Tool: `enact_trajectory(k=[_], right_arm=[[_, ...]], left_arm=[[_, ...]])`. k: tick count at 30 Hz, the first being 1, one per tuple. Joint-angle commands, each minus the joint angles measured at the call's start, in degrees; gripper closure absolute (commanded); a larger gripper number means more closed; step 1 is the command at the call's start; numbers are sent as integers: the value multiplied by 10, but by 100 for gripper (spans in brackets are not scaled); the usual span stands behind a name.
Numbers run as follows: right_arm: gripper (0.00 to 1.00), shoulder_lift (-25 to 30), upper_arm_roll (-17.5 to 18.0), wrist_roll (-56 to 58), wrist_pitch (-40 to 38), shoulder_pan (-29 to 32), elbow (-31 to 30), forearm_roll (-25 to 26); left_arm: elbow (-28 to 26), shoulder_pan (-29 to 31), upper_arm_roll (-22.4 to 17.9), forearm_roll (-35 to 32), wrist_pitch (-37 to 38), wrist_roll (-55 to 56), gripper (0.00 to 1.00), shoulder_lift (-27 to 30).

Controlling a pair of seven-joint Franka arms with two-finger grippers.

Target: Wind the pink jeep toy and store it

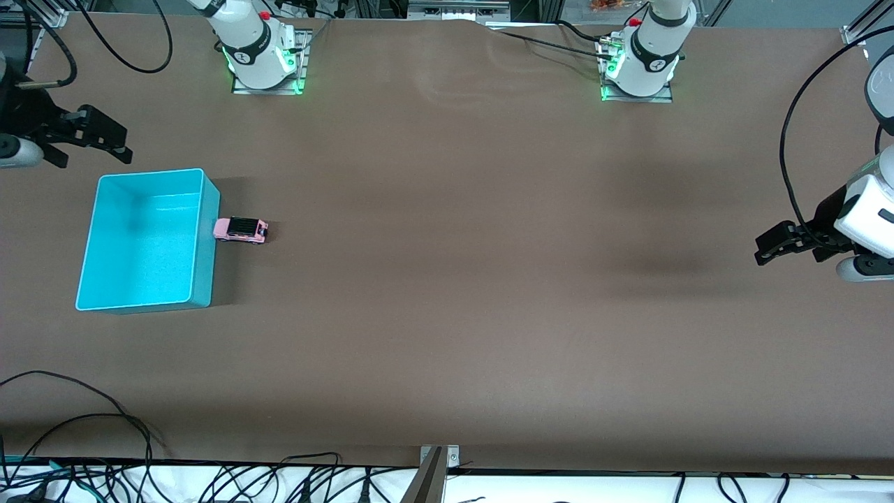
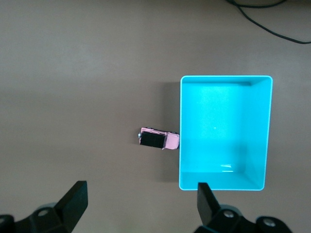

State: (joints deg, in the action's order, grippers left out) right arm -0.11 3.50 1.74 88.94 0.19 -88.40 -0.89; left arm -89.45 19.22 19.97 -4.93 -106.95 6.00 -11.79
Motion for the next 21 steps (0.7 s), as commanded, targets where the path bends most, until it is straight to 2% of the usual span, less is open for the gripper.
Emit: enact_trajectory(k=[1, 21], right_arm=[[0, -6, 0, -8, 0, -17, 13, -3], [0, -18, -5, -4, -4, -13, 5, 7]], left_arm=[[10, 5, 2, 11, 10, -12, 0, 9], [14, 4, 1, 4, 17, -6, 0, 16]])
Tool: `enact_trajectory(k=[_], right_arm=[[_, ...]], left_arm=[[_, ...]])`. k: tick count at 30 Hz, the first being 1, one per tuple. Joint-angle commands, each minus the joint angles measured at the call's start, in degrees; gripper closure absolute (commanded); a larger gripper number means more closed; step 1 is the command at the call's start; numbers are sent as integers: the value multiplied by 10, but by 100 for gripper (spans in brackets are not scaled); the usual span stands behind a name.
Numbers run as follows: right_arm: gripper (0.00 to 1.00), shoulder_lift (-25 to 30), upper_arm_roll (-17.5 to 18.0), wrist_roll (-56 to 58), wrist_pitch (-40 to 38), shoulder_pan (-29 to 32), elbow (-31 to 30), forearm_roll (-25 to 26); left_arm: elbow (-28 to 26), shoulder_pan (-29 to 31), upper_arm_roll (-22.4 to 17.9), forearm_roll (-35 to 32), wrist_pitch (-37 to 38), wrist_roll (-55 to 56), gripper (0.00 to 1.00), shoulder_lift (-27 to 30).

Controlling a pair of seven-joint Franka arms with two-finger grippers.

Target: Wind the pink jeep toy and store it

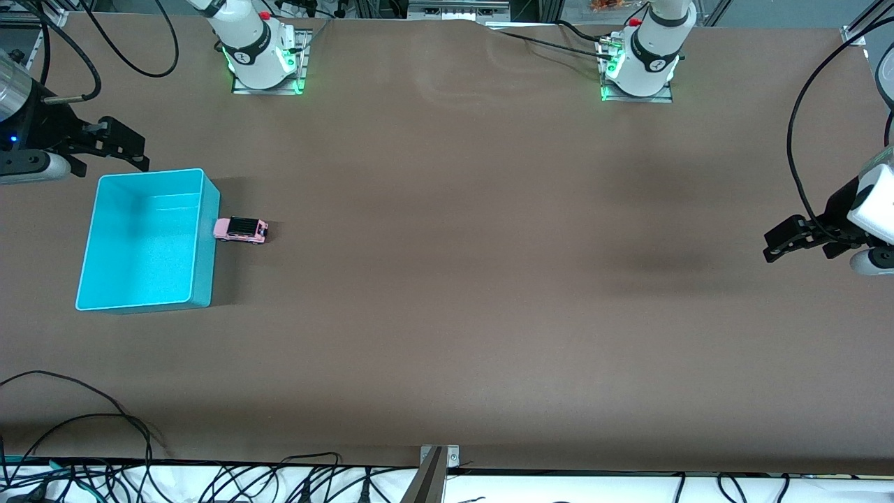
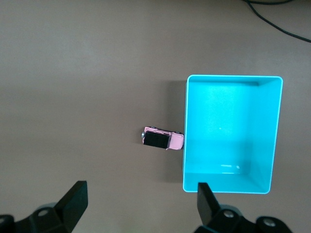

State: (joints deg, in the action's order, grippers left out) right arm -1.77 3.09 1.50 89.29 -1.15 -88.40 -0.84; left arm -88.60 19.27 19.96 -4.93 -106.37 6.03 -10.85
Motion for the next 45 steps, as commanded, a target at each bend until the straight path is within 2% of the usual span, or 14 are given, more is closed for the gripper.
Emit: enact_trajectory(k=[1, 14, 24, 31, 36, 45], right_arm=[[0, -2, -1, 1, -8, 1, 4, 7], [0, -34, -3, 1, -10, 4, -13, 14], [0, -53, -2, -4, -10, 4, -14, 15], [0, -51, 0, -4, 16, 4, -56, 14], [0, -50, 0, -4, 41, 3, -86, 14], [0, -30, 2, -5, 125, 4, -200, 13]], left_arm=[[5, 3, 0, 4, 11, -7, 0, 7], [17, -16, -9, 9, 10, -5, 0, 11], [16, -137, -128, 12, 10, -5, 0, 19], [16, -205, -206, 49, 10, -5, 0, 20], [15, -235, -232, 49, 10, -5, 0, 21], [19, -235, -231, 47, 10, -6, 0, 19]])
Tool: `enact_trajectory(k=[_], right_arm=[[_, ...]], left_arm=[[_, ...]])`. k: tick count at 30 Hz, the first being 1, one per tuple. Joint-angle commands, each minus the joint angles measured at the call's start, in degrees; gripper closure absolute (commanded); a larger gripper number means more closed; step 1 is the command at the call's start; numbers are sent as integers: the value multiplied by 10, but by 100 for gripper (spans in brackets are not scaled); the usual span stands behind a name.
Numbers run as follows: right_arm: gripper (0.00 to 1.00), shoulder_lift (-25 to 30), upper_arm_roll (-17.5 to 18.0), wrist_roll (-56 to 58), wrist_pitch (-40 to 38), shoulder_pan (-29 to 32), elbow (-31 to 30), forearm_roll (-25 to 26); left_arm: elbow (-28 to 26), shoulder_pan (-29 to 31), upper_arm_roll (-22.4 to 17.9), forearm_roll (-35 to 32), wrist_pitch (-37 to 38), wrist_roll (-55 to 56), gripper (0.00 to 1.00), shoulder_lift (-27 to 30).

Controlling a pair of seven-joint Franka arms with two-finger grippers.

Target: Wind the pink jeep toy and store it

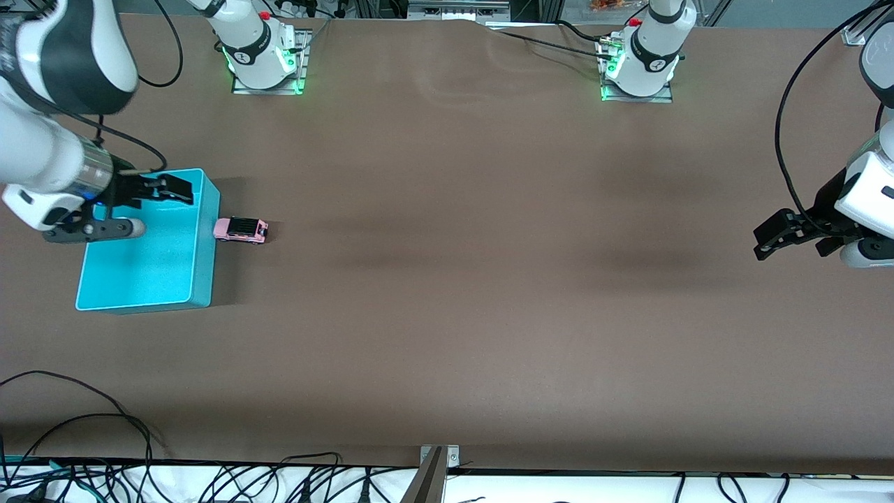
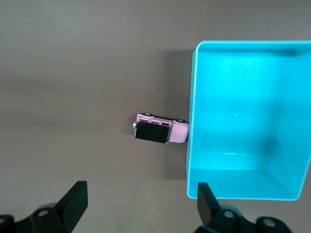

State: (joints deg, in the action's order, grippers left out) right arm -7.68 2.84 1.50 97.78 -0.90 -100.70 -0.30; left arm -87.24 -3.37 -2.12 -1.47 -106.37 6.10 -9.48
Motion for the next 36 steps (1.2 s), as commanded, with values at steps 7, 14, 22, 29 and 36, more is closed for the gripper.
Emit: enact_trajectory(k=[7, 14, 22, 29, 36], right_arm=[[0, 41, 4, -7, 108, 1, -158, 7], [0, 54, 4, -17, 188, 0, -221, 7], [0, 64, 3, -49, 273, 1, -291, 7], [0, 64, 3, -119, 370, 1, -347, 7], [0, 57, 3, -176, 380, 1, -351, 7]], left_arm=[[6, -8, -10, 12, 10, -7, 0, 5], [7, -10, -9, 13, 10, -7, 0, 5], [7, -9, -10, 14, 10, -7, 0, 5], [8, -11, -8, 14, 10, -7, 0, 5], [8, -11, -8, 14, 10, -7, 0, 5]])
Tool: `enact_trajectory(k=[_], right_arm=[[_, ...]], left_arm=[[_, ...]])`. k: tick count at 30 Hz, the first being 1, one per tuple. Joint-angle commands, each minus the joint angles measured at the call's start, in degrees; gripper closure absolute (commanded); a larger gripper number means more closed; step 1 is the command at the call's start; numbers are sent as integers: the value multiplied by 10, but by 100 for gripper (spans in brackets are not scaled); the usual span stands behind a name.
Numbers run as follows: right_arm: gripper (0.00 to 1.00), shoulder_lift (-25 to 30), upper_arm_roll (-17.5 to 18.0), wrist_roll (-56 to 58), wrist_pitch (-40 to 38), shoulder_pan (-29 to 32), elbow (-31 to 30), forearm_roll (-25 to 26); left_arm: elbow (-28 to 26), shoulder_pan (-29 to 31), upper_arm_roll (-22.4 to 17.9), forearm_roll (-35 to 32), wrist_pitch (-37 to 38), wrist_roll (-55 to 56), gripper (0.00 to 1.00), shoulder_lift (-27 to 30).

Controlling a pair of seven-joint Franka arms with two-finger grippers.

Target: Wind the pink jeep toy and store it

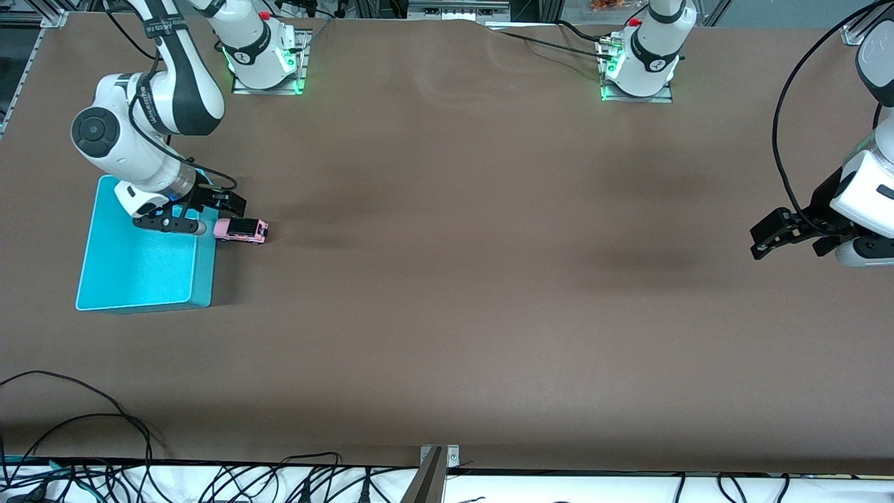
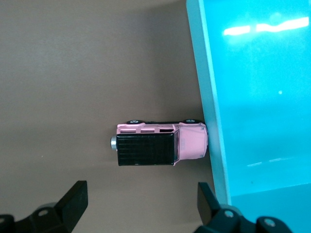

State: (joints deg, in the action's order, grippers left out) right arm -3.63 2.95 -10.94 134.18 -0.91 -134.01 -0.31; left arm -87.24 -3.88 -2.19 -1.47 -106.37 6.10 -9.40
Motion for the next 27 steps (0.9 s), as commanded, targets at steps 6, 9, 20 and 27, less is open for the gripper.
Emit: enact_trajectory(k=[6, 9, 20, 27], right_arm=[[0, 9, 3, -217, 30, 0, -17, 7], [0, 3, 3, -276, 37, -1, -18, 7], [0, -17, 4, -432, 86, -2, -38, 7], [0, -42, 4, -518, 114, -2, -44, 7]], left_arm=[[8, -6, -6, 14, 10, -7, 0, 4], [8, -6, -6, 14, 10, -7, 0, 4], [8, -6, -6, 14, 10, -7, 0, 4], [8, -6, -6, 14, 10, -7, 0, 4]])
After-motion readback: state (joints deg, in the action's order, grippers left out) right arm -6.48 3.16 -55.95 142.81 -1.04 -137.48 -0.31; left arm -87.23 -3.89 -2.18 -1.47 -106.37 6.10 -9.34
